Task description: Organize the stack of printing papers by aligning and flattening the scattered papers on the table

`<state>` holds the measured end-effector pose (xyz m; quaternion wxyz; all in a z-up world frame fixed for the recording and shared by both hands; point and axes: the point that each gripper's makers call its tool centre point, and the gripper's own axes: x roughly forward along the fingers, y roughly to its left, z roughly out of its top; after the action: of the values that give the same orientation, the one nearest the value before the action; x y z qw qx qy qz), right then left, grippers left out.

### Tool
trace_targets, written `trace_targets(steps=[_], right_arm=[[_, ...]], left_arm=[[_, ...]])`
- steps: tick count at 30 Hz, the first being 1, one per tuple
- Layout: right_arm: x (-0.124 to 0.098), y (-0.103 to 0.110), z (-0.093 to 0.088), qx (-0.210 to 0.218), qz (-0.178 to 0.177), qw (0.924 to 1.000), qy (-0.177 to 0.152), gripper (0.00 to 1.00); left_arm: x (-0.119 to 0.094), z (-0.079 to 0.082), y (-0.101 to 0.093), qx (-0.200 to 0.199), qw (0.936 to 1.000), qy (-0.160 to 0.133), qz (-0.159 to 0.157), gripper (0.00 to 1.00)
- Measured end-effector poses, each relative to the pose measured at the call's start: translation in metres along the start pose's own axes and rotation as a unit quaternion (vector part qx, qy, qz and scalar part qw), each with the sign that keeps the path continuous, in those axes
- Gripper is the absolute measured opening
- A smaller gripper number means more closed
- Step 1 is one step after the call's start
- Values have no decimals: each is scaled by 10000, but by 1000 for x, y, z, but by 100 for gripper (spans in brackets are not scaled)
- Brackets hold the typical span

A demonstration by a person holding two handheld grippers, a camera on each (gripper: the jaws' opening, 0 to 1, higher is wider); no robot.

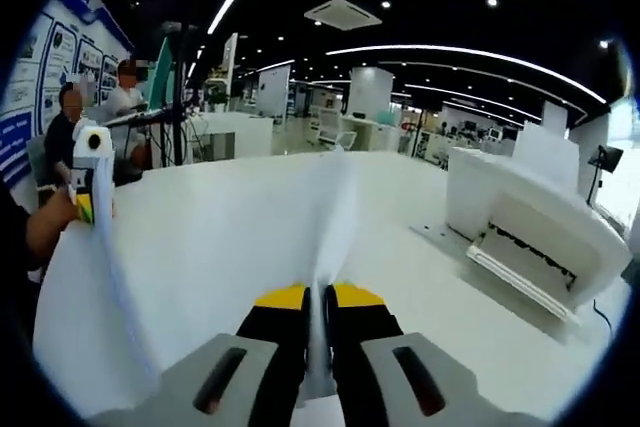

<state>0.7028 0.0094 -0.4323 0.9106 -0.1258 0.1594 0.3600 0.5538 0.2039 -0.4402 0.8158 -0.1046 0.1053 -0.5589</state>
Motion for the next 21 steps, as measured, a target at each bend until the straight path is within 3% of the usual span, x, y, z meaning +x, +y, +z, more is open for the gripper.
trace_targets(steps=[12, 21], right_arm=[[-38, -25, 41, -96, -409, 9972, -626, 4], [-72, -32, 71, -287, -603, 9925, -1021, 3]], left_arm=[[-3, 5, 9, -95, 9997, -154, 184, 7], [-4, 7, 15, -153, 9992, -225, 307, 7]])
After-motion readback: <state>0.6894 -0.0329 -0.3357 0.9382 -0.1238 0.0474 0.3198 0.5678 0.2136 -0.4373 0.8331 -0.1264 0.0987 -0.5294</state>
